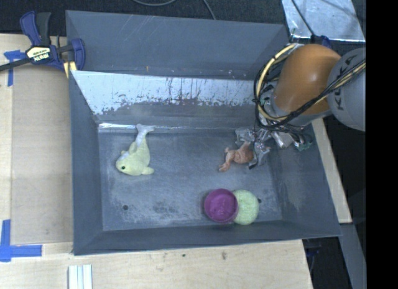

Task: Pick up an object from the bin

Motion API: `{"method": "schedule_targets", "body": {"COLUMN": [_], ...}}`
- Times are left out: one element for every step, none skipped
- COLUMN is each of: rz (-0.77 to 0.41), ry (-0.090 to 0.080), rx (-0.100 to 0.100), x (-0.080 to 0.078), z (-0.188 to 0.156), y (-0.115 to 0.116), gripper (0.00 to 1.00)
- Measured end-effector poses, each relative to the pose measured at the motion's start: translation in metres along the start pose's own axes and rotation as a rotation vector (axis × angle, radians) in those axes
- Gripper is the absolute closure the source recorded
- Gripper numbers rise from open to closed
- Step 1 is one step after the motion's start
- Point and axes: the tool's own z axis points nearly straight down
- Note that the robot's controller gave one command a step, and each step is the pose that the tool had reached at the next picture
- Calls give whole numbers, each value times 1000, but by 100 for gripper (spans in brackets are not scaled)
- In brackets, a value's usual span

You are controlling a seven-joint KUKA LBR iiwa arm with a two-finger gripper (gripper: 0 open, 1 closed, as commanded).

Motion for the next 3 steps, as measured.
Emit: {"method": "schedule_targets", "body": {"rz": [0,0,0], "ry": [4,5,1], "rx": [-2,-3,0], "x": [1,1,0], "z": [-4,-17,-27], "y": [1,1,0], "gripper": [100,100,100]}}
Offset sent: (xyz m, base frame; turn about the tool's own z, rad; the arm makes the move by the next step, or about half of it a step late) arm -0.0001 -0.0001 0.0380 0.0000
